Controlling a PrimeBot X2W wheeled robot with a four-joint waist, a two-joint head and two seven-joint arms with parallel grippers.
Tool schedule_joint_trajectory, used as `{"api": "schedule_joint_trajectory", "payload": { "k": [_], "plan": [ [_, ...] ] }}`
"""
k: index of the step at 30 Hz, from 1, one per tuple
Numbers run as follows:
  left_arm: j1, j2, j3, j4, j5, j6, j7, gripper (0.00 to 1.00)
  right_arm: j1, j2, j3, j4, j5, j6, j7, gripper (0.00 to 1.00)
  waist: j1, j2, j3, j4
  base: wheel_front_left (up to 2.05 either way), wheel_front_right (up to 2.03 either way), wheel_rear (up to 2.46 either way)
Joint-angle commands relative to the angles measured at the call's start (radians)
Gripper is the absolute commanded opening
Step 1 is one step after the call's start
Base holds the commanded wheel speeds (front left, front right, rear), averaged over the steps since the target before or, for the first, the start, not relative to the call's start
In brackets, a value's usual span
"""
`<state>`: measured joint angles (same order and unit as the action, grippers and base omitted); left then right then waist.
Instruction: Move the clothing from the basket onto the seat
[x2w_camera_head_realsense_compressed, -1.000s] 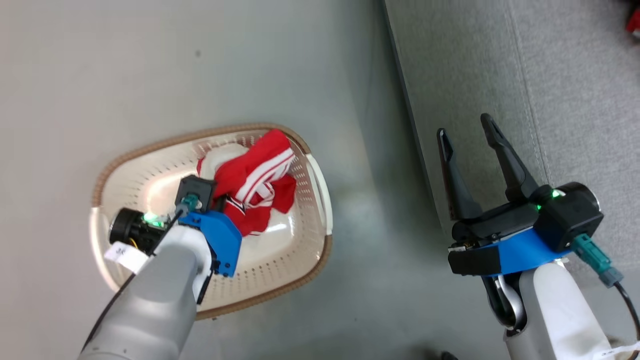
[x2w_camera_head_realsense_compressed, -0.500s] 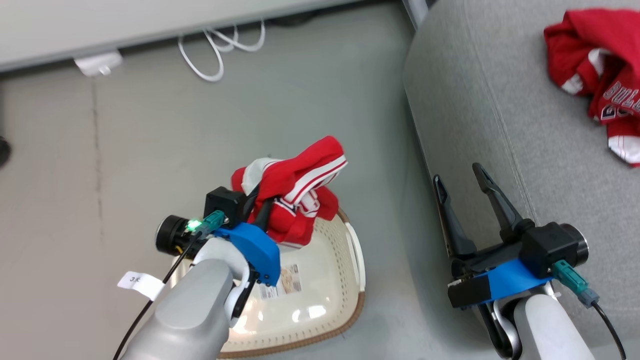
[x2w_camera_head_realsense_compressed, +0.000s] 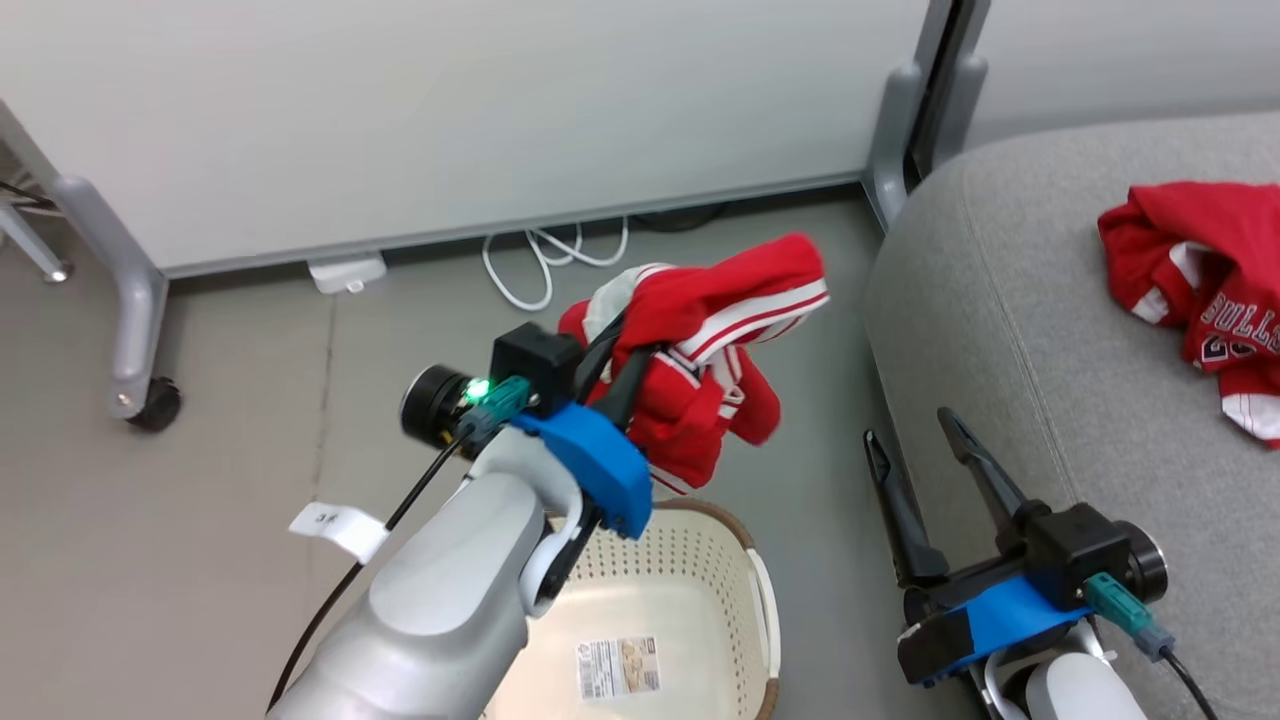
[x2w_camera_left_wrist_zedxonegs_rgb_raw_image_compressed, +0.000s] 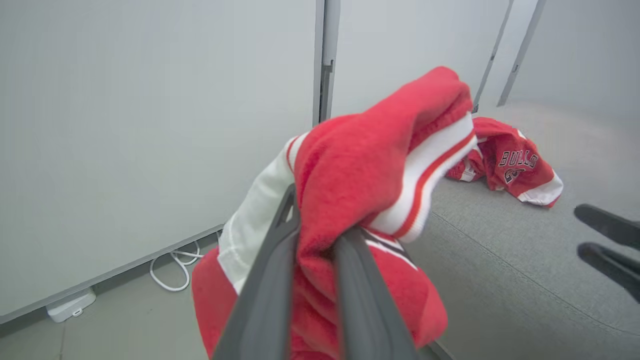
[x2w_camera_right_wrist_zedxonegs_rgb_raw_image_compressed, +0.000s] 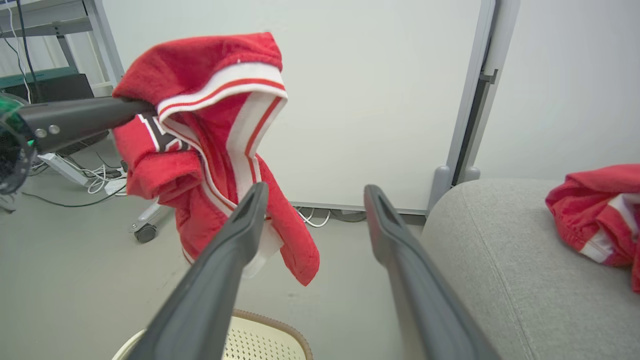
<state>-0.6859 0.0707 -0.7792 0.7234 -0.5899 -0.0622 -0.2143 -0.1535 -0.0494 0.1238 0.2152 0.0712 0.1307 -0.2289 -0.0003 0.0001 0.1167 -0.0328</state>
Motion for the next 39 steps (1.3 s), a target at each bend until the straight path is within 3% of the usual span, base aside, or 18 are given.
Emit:
{"api": "schedule_joint_trajectory", "payload": {
  "k": [1,12,24,39],
  "plan": [
    [-0.017,-0.002,-0.002,-0.009,-0.004,-0.002,0.003,0.0,0.016,-0.002,0.004,0.0,0.001,0.0,0.005,1.0,0.0003,-0.0001,-0.026,0.017,0.0,0.0,0.0],
    [-0.077,-0.018,-0.048,-0.108,-0.05,0.012,0.079,0.0,0.042,-0.002,0.047,0.001,0.007,0.0,0.033,1.0,0.0003,-0.0001,-0.095,0.037,0.0,0.0,0.0],
    [-0.061,-0.019,-0.085,-0.13,-0.093,0.026,0.104,0.0,-0.019,-0.002,0.104,0.021,-0.011,0.0,0.069,1.0,0.0003,-0.0001,-0.088,0.024,0.0,0.0,0.0],
    [-0.09,-0.02,-0.137,-0.135,-0.104,0.028,0.099,0.0,-0.243,-0.002,0.181,0.223,0.012,0.0,0.156,1.0,0.0003,-0.0001,-0.064,0.033,0.0,0.0,0.0]
  ]
}}
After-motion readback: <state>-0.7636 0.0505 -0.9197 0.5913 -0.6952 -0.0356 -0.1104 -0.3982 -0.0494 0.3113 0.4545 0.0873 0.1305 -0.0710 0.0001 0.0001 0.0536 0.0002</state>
